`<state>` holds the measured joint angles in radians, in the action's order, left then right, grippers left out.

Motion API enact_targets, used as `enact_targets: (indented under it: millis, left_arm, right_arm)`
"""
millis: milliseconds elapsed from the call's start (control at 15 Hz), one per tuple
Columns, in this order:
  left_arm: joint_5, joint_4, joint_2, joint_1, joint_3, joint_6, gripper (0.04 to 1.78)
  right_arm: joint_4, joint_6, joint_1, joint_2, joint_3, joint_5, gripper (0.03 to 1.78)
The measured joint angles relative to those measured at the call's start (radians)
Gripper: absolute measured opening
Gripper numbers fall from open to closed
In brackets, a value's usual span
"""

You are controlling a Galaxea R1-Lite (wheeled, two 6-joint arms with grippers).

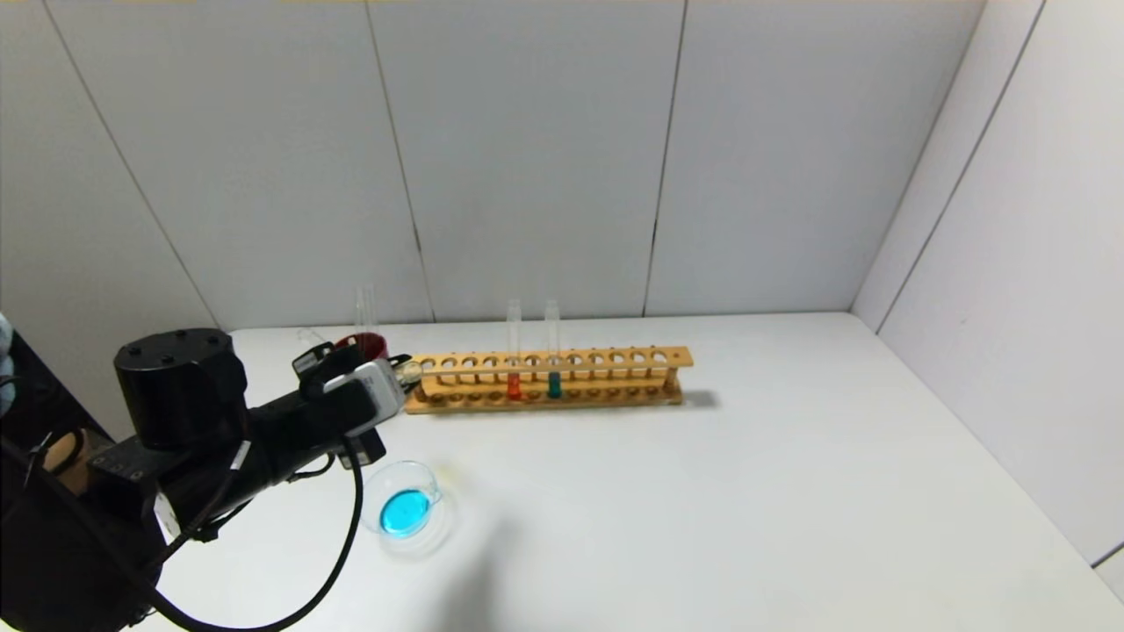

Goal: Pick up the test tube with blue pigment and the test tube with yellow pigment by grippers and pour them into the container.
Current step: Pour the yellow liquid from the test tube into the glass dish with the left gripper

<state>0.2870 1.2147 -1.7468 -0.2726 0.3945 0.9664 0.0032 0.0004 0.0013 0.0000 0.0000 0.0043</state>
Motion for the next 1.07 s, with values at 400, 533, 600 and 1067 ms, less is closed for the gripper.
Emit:
enact_targets:
  millis: [400,533,600,1067]
  left_arm:
    - [0.109,-0.040,0.002,0.026,0.003,0.259,0.31]
    - [0.140,-0.051,0.000,0.026,0.002,0.318,0.31]
    - [0.142,-0.054,-0.003,0.026,-0.003,0.336,0.31]
    - [0.201,-0.055,-0.019,0.092,0.004,0.432,0.31]
  right_arm:
    - [0.000,0.000,0.000,0.000,0.000,0.000,1.75]
    - [0.000,0.001,0.000,0.000,0.000,0.000,1.75]
    - [0.000,0.000,0.000,0.000,0.000,0.000,1.75]
    - [0.000,0.000,0.000,0.000,0.000,0.000,1.75]
